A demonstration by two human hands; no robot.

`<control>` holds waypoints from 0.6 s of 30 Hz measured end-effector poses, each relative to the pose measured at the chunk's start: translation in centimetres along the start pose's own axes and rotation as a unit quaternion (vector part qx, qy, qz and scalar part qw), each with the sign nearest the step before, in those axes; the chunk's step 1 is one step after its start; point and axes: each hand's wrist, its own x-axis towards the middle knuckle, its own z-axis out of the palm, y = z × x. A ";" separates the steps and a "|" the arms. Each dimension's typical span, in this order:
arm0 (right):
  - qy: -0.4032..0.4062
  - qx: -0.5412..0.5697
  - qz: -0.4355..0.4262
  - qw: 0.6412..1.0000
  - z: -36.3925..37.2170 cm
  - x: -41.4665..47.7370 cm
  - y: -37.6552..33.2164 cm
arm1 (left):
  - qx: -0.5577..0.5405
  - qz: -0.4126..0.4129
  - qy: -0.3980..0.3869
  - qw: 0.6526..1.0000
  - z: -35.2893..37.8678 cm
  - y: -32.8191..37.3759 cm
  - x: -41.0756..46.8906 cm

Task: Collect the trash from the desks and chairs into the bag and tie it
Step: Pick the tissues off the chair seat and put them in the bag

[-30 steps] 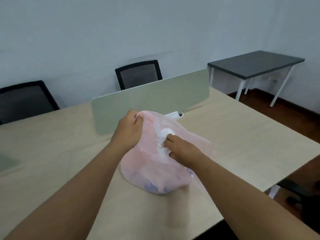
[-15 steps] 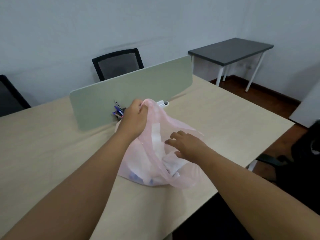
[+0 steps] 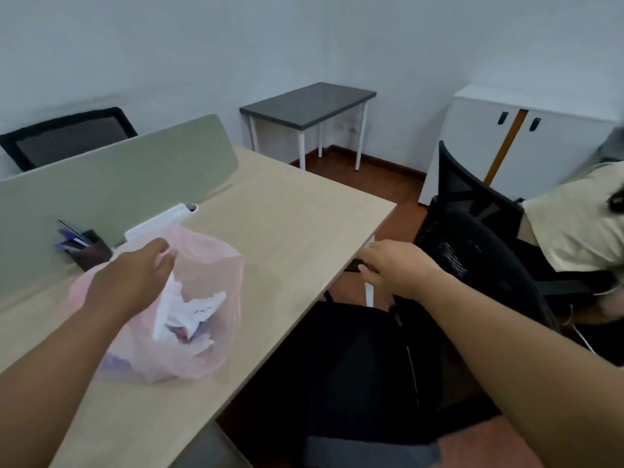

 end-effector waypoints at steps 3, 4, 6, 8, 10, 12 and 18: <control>-0.008 -0.021 -0.014 1.000 1.1 -6.4 5.4 | 0.035 -0.008 0.006 0.999 1.0 1.5 -2.1; -0.015 -0.031 -0.018 0.999 1.7 -8.5 7.1 | 0.046 -0.012 0.007 0.999 1.5 1.8 -2.6; -0.036 -0.042 -0.010 0.998 3.1 -12.4 10.4 | 0.068 -0.028 0.006 0.997 2.4 2.0 -3.5; -0.064 -0.053 0.010 0.996 4.4 -15.8 13.3 | 0.082 -0.050 0.010 0.995 3.4 1.8 -4.0; -0.096 -0.064 0.023 0.993 5.8 -18.4 15.4 | 0.084 -0.066 0.006 0.994 4.1 1.7 -4.5; -0.116 -0.045 0.028 0.992 7.1 -20.1 16.4 | 0.083 -0.072 0.004 0.994 4.5 2.2 -5.0; -0.047 0.067 0.093 0.992 8.3 -20.7 16.2 | 0.103 -0.084 0.008 0.991 3.4 5.2 -7.1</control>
